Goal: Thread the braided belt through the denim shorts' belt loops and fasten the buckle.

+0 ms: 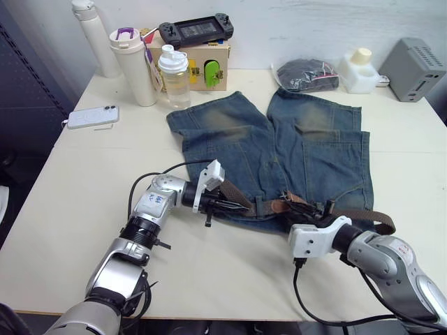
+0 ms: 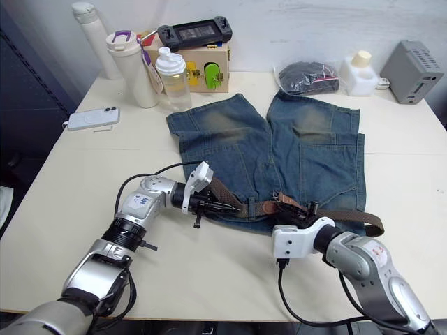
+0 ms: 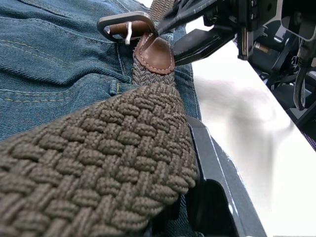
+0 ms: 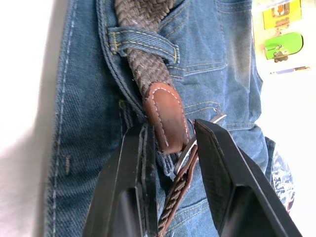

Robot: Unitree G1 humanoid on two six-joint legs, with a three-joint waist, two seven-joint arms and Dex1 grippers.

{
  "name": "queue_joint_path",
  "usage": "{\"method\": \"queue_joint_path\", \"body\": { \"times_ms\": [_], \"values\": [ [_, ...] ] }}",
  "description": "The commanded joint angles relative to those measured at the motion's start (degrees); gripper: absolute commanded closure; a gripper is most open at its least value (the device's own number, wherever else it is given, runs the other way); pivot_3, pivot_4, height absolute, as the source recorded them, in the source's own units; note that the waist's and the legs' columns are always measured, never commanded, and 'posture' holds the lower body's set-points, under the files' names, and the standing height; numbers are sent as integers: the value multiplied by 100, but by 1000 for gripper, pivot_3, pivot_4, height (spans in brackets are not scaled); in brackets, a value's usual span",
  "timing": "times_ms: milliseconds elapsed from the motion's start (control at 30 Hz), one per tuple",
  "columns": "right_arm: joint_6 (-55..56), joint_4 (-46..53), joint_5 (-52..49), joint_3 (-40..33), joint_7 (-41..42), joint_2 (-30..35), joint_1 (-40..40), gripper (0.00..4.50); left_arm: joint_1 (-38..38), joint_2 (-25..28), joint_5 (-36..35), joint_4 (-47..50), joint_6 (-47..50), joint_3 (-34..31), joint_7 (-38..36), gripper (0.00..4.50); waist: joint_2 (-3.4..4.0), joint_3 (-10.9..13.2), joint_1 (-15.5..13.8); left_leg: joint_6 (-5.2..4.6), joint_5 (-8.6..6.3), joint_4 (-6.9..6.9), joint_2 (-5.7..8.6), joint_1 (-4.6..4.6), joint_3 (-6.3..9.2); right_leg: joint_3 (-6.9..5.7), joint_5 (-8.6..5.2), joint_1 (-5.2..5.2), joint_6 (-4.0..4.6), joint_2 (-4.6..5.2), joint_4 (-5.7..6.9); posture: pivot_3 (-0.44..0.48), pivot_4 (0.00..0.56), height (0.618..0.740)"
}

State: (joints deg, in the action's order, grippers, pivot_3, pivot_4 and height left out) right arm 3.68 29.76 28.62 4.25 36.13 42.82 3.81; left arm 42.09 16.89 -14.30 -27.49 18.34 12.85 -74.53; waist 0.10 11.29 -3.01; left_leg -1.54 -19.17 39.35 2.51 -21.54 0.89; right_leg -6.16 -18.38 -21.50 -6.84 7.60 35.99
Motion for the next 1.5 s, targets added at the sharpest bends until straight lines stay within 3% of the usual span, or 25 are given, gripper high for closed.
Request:
{"method": "queue_joint_path", "body": {
  "times_ms": [33, 367, 533, 633, 767, 900, 967, 1033, 1067, 1100, 1267, 1300, 1500],
  "values": [
    [81, 31, 85, 22, -56, -12, -19, 4483, -7, -25, -38, 106, 40, -19, 3, 4500, 0, 0, 0, 0, 0, 0, 0, 0, 0, 0, 0, 0, 0, 0, 0, 0, 150, 690],
    [22, 104, 41, 20, 39, -40, -46, 4483, -24, -9, -84, 154, 177, -136, 128, 4500, 0, 0, 2, 0, 0, 1, 0, 0, 0, 0, 0, 0, 0, 0, 1, 0, 150, 690],
    [-12, 167, 11, 5, 68, -69, -10, 4500, -71, 22, -247, 499, 407, -384, 417, 2318, 0, 0, 9, 0, 0, 2, 0, 0, 1, 1, 0, 0, 0, 0, 2, 0, 150, 690],
    [-53, 219, 41, -39, 54, -84, 44, 4500, -366, 230, -384, 1223, 829, -543, 635, 953, 0, 0, 27, 0, 0, 2, -1, 0, 1, 5, 0, -1, 0, 0, 2, 0, 150, 690],
    [-141, 302, 36, -164, 37, -91, 111, 4500, -1264, 624, -578, 2702, 1478, -558, 961, 953, 1, -1, 90, 1, 0, -2, -5, 0, 4, 20, 0, -2, 0, -1, 0, 0, 150, 690],
    [-216, 368, 40, -235, 12, -94, 168, 4500, -1874, 599, -512, 3503, 1850, -547, 1719, 953, 1, -1, 79, 1, 0, 0, -2, -1, 11, 30, 0, 1, 0, 3, -1, 0, 150, 690],
    [-237, 394, 49, -244, 11, -92, 200, 4500, -2007, 466, -420, 3707, 1951, -552, 2170, 1463, 1, -1, 39, 1, -1, 6, -3, -1, 11, 31, 0, 3, 0, 3, 0, 0, 150, 690],
    [-258, 417, 56, -257, 4, -86, 241, 4500, -2095, 204, -506, 3969, 2079, -707, 2670, 1695, 1, -1, 29, 1, -1, 8, -2, -1, 10, 34, 0, 3, 0, 3, 0, 0, 150, 690],
    [-265, 427, 58, -264, 2, -82, 261, 4500, -2131, 81, -568, 4119, 2180, -784, 2898, 2189, 1, -1, 31, 1, -1, 8, -2, -1, 9, 34, 0, 3, 0, 2, 1, 0, 150, 690],
    [-274, 439, 61, -268, 2, -83, 272, 4500, -2189, 36, -587, 4286, 2259, -789, 3050, 2279, 1, -1, 25, 2, -1, 7, -3, -1, 8, 33, 0, 2, 0, 1, 0, 0, 150, 690],
    [-316, 471, 54, -297, 10, -83, 292, 4500, -2613, 298, -375, 4917, 2482, -385, 3312, 4240, 1, -2, 37, 3, -2, 5, -7, 1, 7, 34, 0, 2, 0, -1, 0, 0, 150, 690],
    [-318, 472, 52, -303, 10, -81, 295, 4500, -2659, 341, -372, 4967, 2505, -332, 3350, 4436, 1, -2, 31, 4, -2, 5, -7, 2, 7, 35, 0, 2, 0, -1, 0, 0, 150, 690],
    [-381, 493, 49, -320, 12, -95, 306, 4500, -2948, 532, -316, 5111, 2538, -133, 3560, 4436, 2, -2, 19, 6, -4, 6, -5, 3, 6, 37, 0, 3, 1, 0, 0, 0, 150, 690]
  ]
}}
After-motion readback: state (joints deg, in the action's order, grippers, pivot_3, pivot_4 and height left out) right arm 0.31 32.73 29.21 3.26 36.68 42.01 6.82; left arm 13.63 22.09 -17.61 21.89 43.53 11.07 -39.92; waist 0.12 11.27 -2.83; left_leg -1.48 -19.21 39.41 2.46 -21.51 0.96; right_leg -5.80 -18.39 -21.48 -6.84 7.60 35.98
